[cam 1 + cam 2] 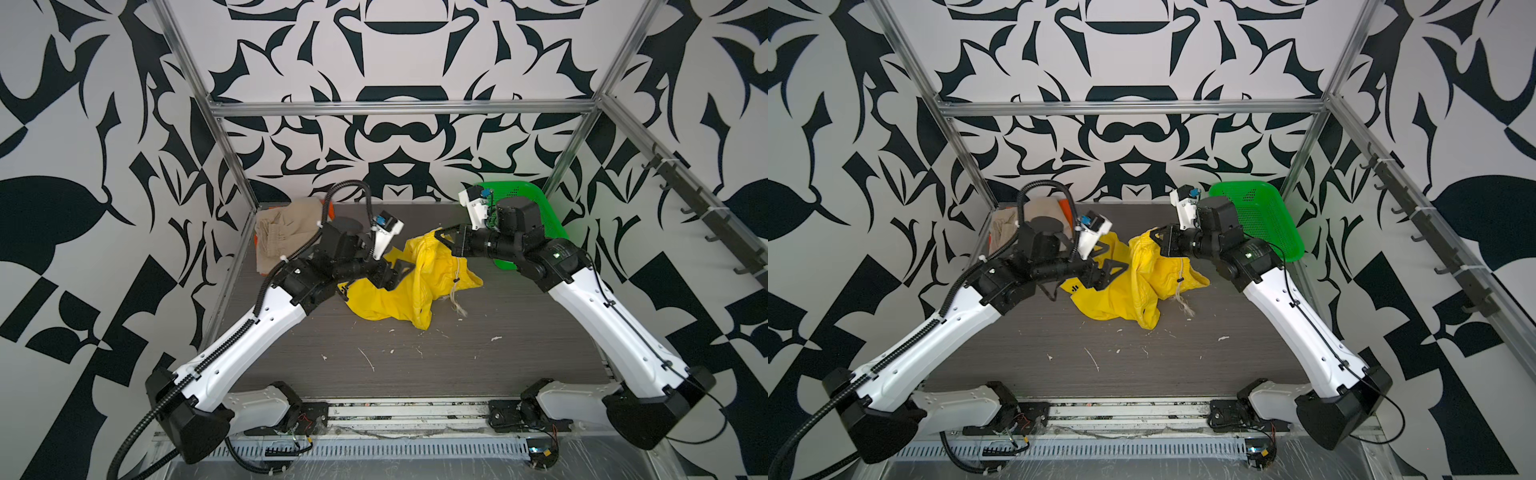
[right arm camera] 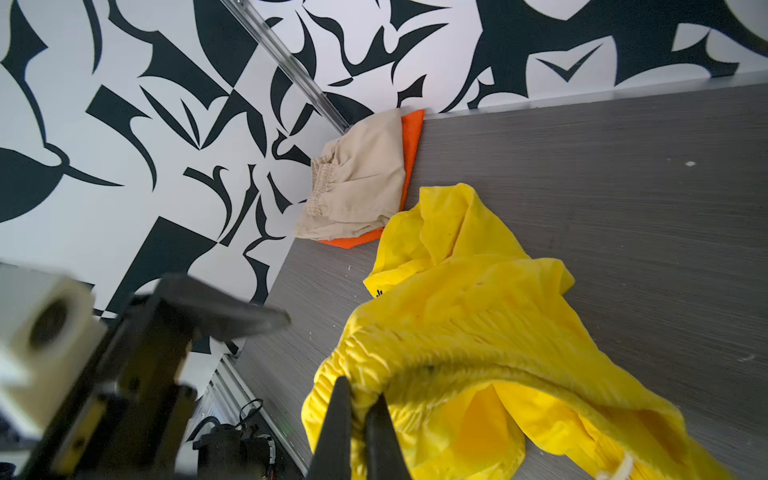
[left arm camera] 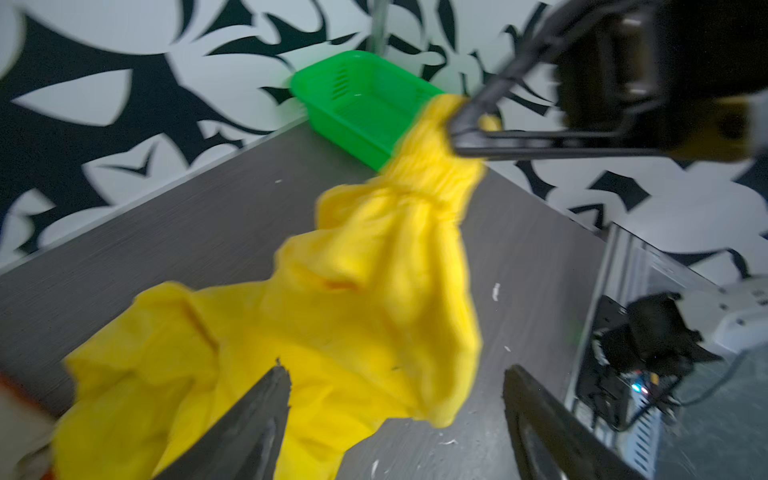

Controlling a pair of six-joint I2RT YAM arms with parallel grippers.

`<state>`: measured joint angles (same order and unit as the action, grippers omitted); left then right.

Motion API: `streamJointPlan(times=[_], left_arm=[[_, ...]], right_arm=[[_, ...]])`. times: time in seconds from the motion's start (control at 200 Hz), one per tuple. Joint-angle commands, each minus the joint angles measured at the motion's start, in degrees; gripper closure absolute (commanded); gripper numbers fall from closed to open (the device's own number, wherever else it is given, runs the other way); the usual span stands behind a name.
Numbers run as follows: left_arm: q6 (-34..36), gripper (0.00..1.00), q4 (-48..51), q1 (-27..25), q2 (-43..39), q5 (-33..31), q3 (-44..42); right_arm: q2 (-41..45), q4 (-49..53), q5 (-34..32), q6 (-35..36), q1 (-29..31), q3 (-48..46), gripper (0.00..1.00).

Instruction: Fold and stack the shorts

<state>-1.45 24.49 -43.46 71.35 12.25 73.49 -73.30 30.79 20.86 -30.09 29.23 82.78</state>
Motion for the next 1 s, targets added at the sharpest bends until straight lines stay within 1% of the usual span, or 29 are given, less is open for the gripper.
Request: streamJointPlan(times=[0.0,0.105,0.155,0.2,0.27,0.31,0.345,0.365,0.375,0.38,0.385,0.39,0.4,0.43,0.445,0.47,0.505,0.58,0.62,0.685,0.755,0.845,0.905,0.995], left_arm=[[0.53,0.16,-3.66,-0.81,4.3,0.95,-0.72],[-1.26,0.16,-5.66,-1.05,6.82,0.87,-0.37],[-1.91,0.17,-7.02,-1.27,7.67,-1.77,-0.37],[-3.65,0.25,-8.16,-1.27,8.62,-4.55,-0.37],[-4.59,0.42,-8.68,-1.27,9.86,-7.75,0.85],[-4.48,0.49,-7.34,-1.19,10.61,-7.76,2.52],[-3.25,0.57,-5.23,-1.19,11.05,-7.43,4.24],[-2.51,0.65,-3.78,-1.19,11.22,-7.43,5.36],[-2.24,0.69,-3.12,-1.14,11.3,-7.6,5.83],[-1.98,0.71,-2.77,-1.12,11.33,-7.59,6.07],[-1.84,0.72,-2.38,-1.07,11.34,-7.59,6.32],[-1.6,0.74,-1.97,-1.04,11.3,-7.64,6.54],[-1.29,0.77,-1.46,-0.95,11.36,-7.63,6.98],[0.26,0.86,0.64,-0.63,11.22,-7.4,8.0],[0.88,0.88,1.56,-0.47,11.09,-7.1,8.43],[1.99,0.94,2.82,-0.04,10.8,-6.63,9.0],[3.39,1.0,4.38,0.74,10.33,-5.29,9.76],[4.72,1.0,7.43,2.89,9.77,0.25,11.97],[5.46,1.0,9.6,3.65,9.98,1.9,13.46],[6.88,1.0,13.23,4.17,10.65,1.95,16.65],[7.93,1.0,15.74,4.59,11.57,2.75,18.93],[8.06,1.0,17.78,4.77,12.82,3.34,21.37],[8.15,1.0,18.74,4.88,13.35,3.42,22.66],[8.14,1.0,19.15,4.88,13.81,3.13,23.6]], right_arm=[[-0.12,-6.65,-2.52,-1.73,1.62,3.58,1.0],[-0.35,-7.27,-2.43,-1.89,2.52,3.92,1.0],[-0.39,-7.6,-1.8,-1.82,2.76,4.01,1.0],[-0.43,-7.63,-1.03,-1.66,2.97,4.09,1.0],[-0.22,-6.65,-0.74,-1.17,3.11,4.17,1.0],[0.06,-4.91,-1.69,0.09,3.08,4.59,1.0],[0.6,-3.43,-2.69,1.95,3.09,4.88,1.0],[0.99,-2.94,-3.09,3.0,3.11,4.88,0.96],[1.43,-2.4,-3.6,4.1,3.09,4.72,0.92],[1.43,-2.4,-3.6,4.1,3.09,4.72,0.92],[1.55,-2.22,-3.84,4.7,3.1,4.65,0.89],[1.86,-1.87,-4.39,5.81,3.09,4.33,0.85],[2.07,-1.78,-4.63,6.08,3.1,4.24,0.84],[3.35,-1.0,-6.53,9.99,3.04,2.99,0.66],[4.05,-0.84,-7.82,11.42,3.02,2.1,0.59],[5.44,-0.76,-9.87,14.51,3.02,0.37,0.51],[7.47,-1.38,-12.59,18.46,2.8,-2.87,0.44],[12.01,-3.69,-17.56,26.34,2.76,-10.79,0.32],[14.14,-4.62,-20.09,28.61,2.75,-15.11,0.26],[17.84,-5.6,-21.84,31.31,2.41,-20.92,0.24],[21.07,-6.88,-20.35,35.22,2.41,-27.15,0.24],[25.75,-10.0,-14.76,41.93,2.4,-36.2,0.24],[28.51,-12.26,-12.01,45.1,2.4,-41.58,0.24],[29.94,-13.99,-10.31,46.75,2.41,-46.31,0.24]])
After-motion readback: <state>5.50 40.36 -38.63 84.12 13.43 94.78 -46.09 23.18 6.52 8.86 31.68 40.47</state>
